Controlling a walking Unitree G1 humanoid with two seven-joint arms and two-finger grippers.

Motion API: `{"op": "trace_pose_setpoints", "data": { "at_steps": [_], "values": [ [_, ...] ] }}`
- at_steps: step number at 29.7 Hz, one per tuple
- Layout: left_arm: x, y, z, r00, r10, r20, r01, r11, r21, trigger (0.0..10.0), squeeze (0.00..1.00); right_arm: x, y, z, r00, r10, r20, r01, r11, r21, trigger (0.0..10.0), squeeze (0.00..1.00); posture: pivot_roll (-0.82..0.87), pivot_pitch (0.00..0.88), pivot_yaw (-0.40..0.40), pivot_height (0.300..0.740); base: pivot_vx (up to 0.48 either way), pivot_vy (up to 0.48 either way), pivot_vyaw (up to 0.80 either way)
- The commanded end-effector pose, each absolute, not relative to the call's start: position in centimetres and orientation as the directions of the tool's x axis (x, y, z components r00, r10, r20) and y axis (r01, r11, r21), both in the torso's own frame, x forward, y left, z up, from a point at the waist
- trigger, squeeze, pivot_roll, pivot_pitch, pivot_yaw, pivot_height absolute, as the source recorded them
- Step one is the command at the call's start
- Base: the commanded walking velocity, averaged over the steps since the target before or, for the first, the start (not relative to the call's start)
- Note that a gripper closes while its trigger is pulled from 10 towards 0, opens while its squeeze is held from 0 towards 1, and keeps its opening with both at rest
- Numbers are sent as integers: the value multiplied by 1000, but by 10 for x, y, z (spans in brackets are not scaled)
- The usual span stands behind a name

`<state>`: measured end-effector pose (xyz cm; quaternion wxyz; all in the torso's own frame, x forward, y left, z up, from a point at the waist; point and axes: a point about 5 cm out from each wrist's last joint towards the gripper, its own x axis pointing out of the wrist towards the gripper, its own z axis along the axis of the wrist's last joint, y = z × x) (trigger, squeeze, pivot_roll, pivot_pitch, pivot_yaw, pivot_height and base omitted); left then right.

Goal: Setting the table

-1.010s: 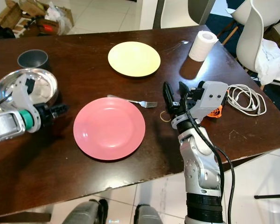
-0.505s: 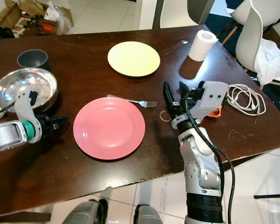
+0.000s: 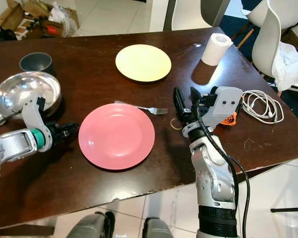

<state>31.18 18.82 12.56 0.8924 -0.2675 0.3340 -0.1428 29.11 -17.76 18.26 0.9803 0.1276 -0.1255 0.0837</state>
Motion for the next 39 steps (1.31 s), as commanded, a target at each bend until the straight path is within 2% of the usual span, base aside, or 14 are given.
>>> {"op": "trace_pose_setpoints", "data": {
  "at_steps": [1, 8, 14, 24, 28, 29, 31, 32, 33, 34, 35, 39],
  "values": [
    [298, 182, 101, 654, -450, -608, 49, 828, -559, 10000, 0, 289, -179, 183, 956, 123, 266, -187, 955, 229, 10000, 0, 98, 63, 48, 740, 0, 0, 0],
    [285, 167, 86, 584, -509, -632, 51, 800, -597, 10000, 0, 289, -179, 183, 956, 122, 265, -186, 956, 229, 10000, 0, 95, 64, 48, 740, 0, 0, 0],
    [284, 164, 83, 578, -529, -621, 22, 771, -636, 10000, 0, 289, -180, 183, 956, 121, 266, -184, 956, 227, 10000, 0, 93, 65, 50, 740, 0, 0, 0],
    [277, 179, 62, 571, -451, -686, -51, 815, -578, 10000, 0, 288, -181, 183, 957, 119, 264, -182, 957, 228, 10000, 0, 90, 61, 47, 740, 0, 0, 0],
    [276, 166, 60, 561, -489, -668, -43, 789, -613, 10000, 0, 289, -181, 184, 956, 126, 266, -187, 957, 221, 10000, 0, 84, 54, 42, 740, 0, 0, 0],
    [277, 161, 60, 556, -503, -662, -34, 782, -623, 8980, 0, 290, -181, 185, 955, 128, 267, -189, 957, 219, 10000, 0, 82, 52, 40, 740, 0, 0, 0],
    [277, 161, 60, 556, -503, -662, -34, 782, -623, 8980, 0, 290, -181, 185, 955, 128, 267, -189, 957, 219, 10000, 0, 82, 52, 40, 740, 0, 0, 0],
    [277, 157, 61, 552, -514, -657, -28, 776, -630, 4000, 0, 290, -181, 185, 955, 129, 268, -190, 957, 218, 10000, 0, 82, 52, 40, 740, 0, 0, 0],
    [277, 155, 61, 550, -520, -654, -21, 774, -633, 1020, 0, 290, -181, 185, 955, 129, 268, -190, 957, 217, 10000, 0, 82, 52, 40, 740, 0, 0, 0],
    [277, 155, 61, 550, -520, -654, -21, 774, -633, 1020, 0, 290, -181, 185, 955, 129, 268, -190, 957, 217, 10000, 0, 82, 52, 40, 740, 0, 0, 0],
    [278, 154, 61, 549, -523, -652, -18, 773, -635, 0, 0, 290, -181, 185, 955, 129, 269, -190, 958, 216, 10000, 0, 82, 52, 40, 740, 0, 0, 0],
    [279, 153, 61, 548, -526, -650, -12, 772, -636, 0, 0, 289, -181, 185, 955, 128, 269, -189, 958, 215, 10000, 0, 78, 44, 42, 740, 0, 0, 0]
  ]
}}
